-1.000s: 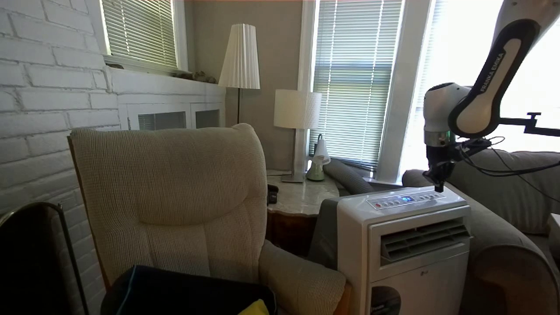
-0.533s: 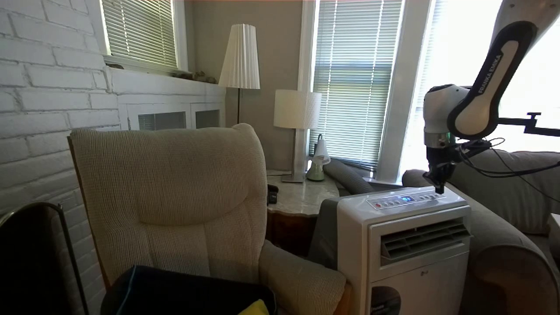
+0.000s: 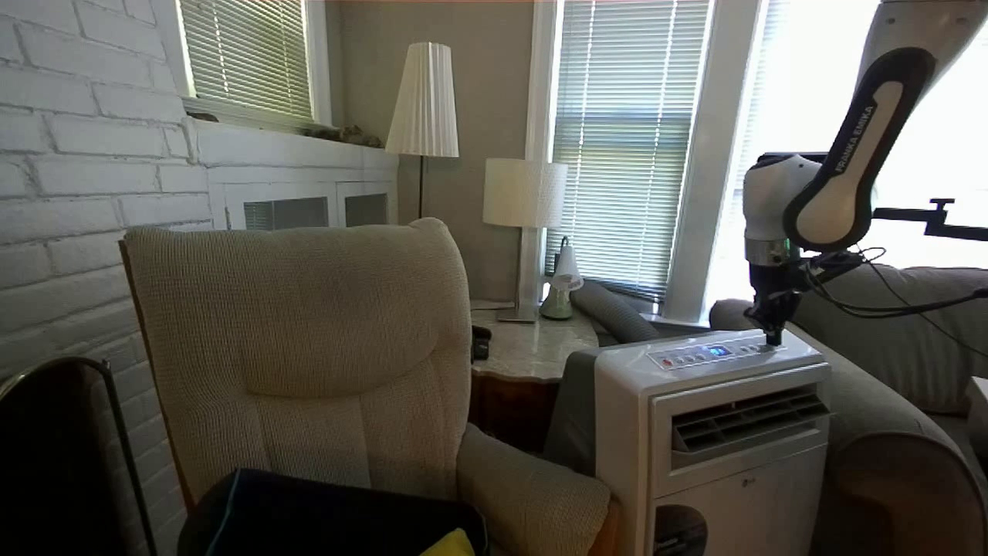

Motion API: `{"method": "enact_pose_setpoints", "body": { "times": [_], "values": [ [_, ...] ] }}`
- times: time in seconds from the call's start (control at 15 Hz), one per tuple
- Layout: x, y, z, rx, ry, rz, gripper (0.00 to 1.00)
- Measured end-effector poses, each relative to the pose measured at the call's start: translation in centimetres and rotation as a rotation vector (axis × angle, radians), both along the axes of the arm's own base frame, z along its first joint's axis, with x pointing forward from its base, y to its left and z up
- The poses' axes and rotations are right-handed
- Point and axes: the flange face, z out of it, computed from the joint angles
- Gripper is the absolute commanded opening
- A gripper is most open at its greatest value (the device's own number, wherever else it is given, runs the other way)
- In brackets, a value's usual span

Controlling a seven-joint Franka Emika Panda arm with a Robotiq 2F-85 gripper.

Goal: Turn on the air conditioner, then press some random buttons

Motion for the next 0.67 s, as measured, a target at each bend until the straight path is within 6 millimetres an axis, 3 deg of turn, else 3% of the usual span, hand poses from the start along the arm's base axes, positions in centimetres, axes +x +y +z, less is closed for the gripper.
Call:
{"method": "enact_pose_setpoints", "body": {
  "times": [0.67],
  "values": [
    [0.24, -0.12, -0.01, 0.007, 0.013, 0.003, 0.0]
  ]
}}
